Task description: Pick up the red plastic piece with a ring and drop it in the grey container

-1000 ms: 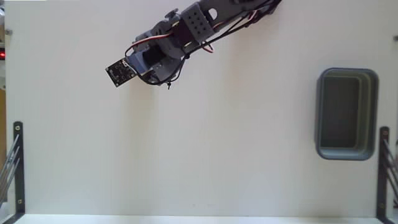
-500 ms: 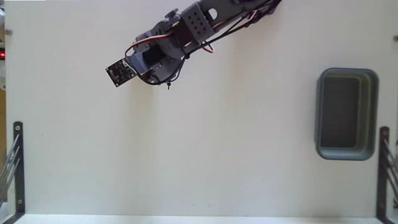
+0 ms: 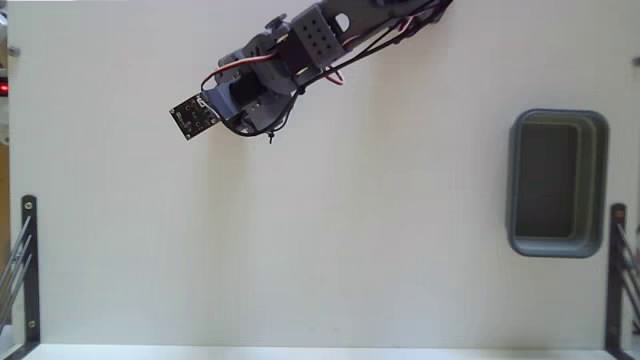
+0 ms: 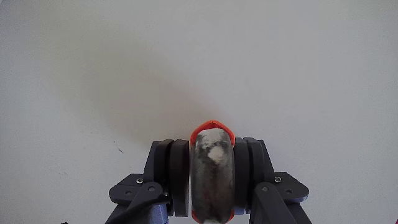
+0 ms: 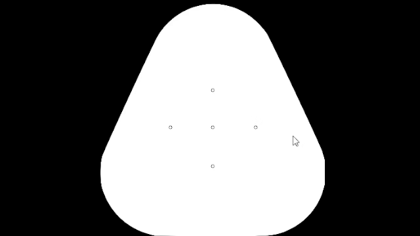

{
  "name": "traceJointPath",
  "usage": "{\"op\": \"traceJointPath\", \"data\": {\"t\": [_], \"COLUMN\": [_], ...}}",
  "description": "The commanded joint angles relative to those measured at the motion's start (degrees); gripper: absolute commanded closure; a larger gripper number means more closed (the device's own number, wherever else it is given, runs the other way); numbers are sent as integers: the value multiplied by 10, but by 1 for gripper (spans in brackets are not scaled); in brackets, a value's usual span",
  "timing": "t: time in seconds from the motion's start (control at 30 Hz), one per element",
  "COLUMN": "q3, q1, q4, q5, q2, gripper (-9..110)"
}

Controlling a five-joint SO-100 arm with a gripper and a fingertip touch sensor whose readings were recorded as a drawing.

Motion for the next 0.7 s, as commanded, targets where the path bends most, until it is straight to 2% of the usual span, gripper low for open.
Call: {"op": "traceJointPath", "data": {"t": [0.0, 0.67], "q3": [-2, -2], "q1": [14, 14], "q4": [-5, -5], "q5": [3, 3], "q2": [12, 12], "gripper": [64, 69]}}
